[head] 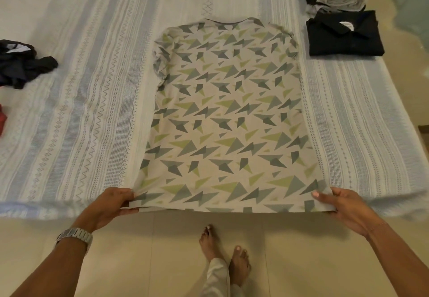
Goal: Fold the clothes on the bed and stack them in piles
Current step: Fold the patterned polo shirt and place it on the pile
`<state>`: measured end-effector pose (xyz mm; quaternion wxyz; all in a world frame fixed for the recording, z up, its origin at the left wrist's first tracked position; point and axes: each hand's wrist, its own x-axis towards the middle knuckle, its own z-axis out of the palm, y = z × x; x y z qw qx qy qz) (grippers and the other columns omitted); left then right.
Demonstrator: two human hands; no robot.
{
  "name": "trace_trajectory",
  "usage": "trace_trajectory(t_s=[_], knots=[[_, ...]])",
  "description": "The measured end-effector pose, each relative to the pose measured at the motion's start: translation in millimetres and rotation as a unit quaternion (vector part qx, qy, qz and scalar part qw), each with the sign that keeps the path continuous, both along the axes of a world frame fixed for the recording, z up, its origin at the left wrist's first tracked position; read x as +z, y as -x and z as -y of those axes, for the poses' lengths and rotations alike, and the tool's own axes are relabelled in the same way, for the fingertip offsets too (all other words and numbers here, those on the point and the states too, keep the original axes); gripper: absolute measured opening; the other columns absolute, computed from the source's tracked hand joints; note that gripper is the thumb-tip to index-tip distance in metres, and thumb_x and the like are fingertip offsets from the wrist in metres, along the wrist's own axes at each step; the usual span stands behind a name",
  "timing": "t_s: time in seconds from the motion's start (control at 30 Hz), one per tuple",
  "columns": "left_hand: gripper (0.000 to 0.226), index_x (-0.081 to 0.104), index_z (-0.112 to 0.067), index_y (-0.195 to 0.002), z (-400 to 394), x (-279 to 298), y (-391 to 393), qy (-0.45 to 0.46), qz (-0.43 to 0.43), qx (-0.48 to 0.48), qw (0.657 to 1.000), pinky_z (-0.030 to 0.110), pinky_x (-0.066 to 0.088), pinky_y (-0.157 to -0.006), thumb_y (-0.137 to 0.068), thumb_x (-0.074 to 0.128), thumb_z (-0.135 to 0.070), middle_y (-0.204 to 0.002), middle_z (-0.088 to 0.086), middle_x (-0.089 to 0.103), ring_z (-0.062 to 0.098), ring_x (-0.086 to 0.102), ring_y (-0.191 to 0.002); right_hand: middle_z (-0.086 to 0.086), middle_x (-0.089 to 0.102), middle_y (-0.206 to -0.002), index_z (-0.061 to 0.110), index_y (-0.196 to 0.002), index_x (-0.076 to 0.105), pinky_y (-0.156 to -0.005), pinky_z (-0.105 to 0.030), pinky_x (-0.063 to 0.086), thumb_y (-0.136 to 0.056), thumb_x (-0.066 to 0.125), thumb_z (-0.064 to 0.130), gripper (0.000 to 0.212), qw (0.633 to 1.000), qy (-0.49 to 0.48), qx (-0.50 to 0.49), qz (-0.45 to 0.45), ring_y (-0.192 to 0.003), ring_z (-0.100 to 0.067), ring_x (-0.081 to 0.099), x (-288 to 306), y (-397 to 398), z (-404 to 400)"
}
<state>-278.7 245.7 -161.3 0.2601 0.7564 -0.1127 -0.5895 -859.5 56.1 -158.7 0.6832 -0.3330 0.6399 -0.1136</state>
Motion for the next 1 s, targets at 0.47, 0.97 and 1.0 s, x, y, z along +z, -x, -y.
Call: trace_trajectory(t_s=[0.47, 0.97, 1.0], knots=[[0.033, 0.064, 0.007, -0.085, -16, -6, 15, -0.022, 0.187, -0.061, 0.98, 0.032, 0.053, -0.059, -0.072, 0.09, -0.007, -0.069, 0.013, 0.064, 0.024, 0.059, -0.061, -0.002, 0.05, -0.059, 0.016, -0.065, 0.045, -0.063, -0.034, 0.042, -0.041, 0.096, 0.062, 0.073, 0.949, 0.139, 0.002, -0.282, -0.061, -0.022, 0.049, -14, -18, -18], [0.09, 0.046, -0.019, -0.139, 129, 57, 108, 0.091, 0.491, -0.419, 0.759, 0.043, 0.05, -0.094, -0.074, 0.063, -0.08, -0.135, 0.003, 0.056, 0.025, 0.052, -0.121, -0.019, 0.057, -0.123, 0.006, -0.124, 0.059, -0.087, -0.045, 0.049, -0.088, 0.077, 0.034, 0.05, 0.808, 0.413, 0.208, -0.365, -0.111, -0.037, 0.053, 20, -97, 39], [0.094, 0.042, -0.018, -0.144, 142, 59, 117, 0.097, 0.497, -0.44, 0.742, 0.045, 0.047, -0.098, -0.076, 0.061, -0.079, -0.14, 0.004, 0.052, 0.027, 0.048, -0.126, -0.018, 0.058, -0.122, 0.006, -0.124, 0.059, -0.085, -0.045, 0.05, -0.087, 0.077, 0.032, 0.049, 0.798, 0.429, 0.221, -0.362, -0.109, -0.037, 0.055, 20, -103, 47]])
